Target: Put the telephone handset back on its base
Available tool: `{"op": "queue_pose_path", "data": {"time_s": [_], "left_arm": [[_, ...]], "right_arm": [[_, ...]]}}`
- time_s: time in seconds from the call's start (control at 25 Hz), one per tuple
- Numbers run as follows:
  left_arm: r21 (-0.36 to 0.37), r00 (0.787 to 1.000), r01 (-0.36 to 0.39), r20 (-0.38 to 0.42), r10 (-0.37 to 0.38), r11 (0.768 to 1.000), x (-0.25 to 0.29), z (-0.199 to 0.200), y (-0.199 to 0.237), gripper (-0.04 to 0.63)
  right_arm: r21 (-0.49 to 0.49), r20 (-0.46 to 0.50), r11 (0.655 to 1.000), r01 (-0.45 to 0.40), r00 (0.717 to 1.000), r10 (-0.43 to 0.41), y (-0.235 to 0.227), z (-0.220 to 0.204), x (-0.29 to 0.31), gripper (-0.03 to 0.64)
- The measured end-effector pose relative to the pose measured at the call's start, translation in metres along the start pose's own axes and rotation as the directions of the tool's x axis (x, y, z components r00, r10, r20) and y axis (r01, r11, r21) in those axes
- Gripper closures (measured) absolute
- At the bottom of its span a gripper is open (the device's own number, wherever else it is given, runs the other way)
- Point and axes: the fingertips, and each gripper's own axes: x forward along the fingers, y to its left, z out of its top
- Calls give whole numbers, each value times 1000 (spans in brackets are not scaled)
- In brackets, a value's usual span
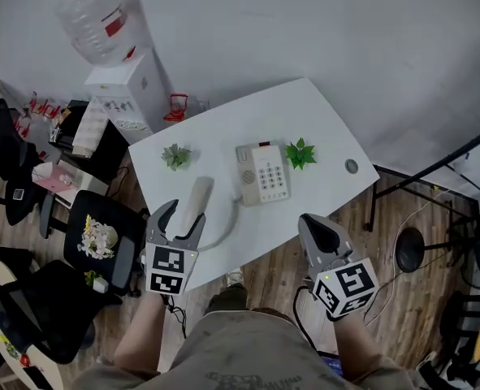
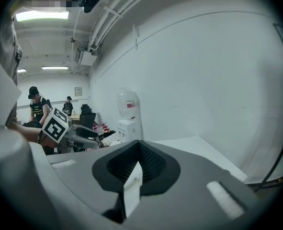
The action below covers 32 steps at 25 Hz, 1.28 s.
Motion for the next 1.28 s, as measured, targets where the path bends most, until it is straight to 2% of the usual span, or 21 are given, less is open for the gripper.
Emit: {"op": "queue_pose_path", "data": {"time_s": [0.32,0.56,0.76,1.0,1.28], "left_arm": [[-41,989,19,-148,-25,999,59,-49,24,331],[-137,966,10,-253,-44,991,90,-93,28,328],[-152,946,-5,-322,-44,988,114,-120,29,322],[-142,915,-40,-403,-21,989,137,-152,30,316],[-182,873,-76,-488,-23,980,159,-177,29,316]], "right_arm": [[24,-110,998,-53,992,55,-10,-27,69,588],[44,-190,995,-85,977,92,-18,-57,100,588],[52,-242,990,-130,960,139,-23,-79,125,588],[41,-298,971,-236,925,237,-26,-102,148,588],[31,-358,938,-345,873,333,-37,-123,169,588]]}}
